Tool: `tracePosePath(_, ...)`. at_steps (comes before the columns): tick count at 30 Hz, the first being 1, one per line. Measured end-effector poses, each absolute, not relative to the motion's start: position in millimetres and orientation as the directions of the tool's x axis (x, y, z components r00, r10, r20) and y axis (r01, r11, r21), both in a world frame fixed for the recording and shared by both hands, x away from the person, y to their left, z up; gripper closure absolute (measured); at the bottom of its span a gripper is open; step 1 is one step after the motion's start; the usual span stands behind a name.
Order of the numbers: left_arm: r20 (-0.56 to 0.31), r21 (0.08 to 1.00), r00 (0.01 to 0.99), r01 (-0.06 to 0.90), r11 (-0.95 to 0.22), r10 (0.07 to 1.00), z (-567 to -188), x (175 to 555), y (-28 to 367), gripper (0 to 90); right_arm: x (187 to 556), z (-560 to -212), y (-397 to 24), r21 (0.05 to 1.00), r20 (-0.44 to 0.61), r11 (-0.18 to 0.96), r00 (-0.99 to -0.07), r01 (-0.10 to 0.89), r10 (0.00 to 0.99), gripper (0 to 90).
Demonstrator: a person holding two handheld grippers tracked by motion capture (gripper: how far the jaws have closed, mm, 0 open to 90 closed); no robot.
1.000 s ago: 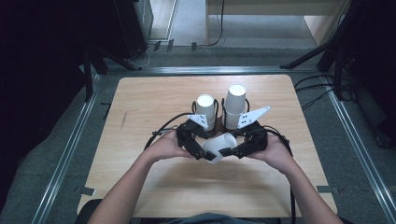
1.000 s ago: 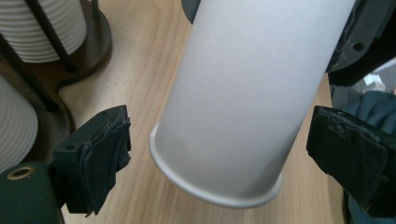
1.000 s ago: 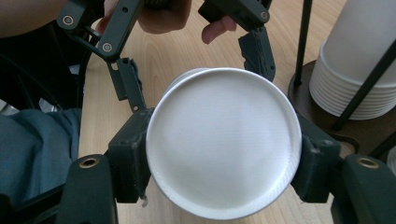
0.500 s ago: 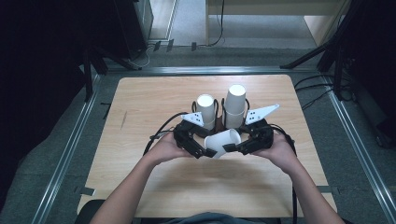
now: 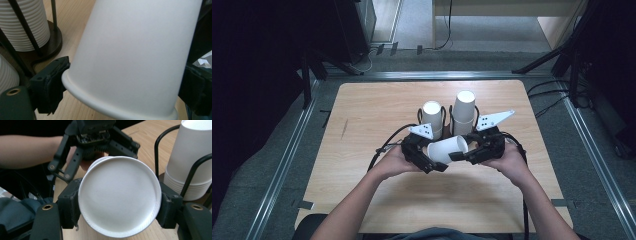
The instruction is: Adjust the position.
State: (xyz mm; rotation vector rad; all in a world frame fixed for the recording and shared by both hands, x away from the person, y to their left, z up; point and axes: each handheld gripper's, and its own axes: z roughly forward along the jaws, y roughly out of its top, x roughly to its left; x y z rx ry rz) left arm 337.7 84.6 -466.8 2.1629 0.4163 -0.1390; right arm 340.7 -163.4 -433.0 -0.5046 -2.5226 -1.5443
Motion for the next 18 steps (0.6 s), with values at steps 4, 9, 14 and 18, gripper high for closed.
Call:
tracePosePath(4, -0.245, 0.776, 0.936, 0.345, -0.528, 0.251, -465.6, 337.4, 85.4, 15.6, 341.7, -433.9, -164.1, 0.835, 0.293, 0.419, -0.933, 0.356, 0.208, 33.2)
tracePosePath(9, -0.208, 0.784, 0.945, 0.316, -0.534, 0.254, -463.8, 335.6, 86.1, 18.9, 342.6, -435.6, -165.7, 0.835, 0.3, 0.417, -0.932, 0.36, 0.203, 33.3)
tracePosePath(14, -0.219, 0.768, 0.945, 0.32, -0.555, 0.242, -462.7, 338.1, 87.8, 22.0, 340.6, -435.2, -163.8, 0.838, 0.268, 0.431, -0.94, 0.335, 0.209, 32.7)
tracePosePath(18, -0.226, 0.765, 0.942, 0.329, -0.553, 0.248, -460.9, 339.5, 90.5, 22.1, 339.5, -434.7, -162.0, 0.839, 0.261, 0.433, -0.942, 0.33, 0.213, 28.2)
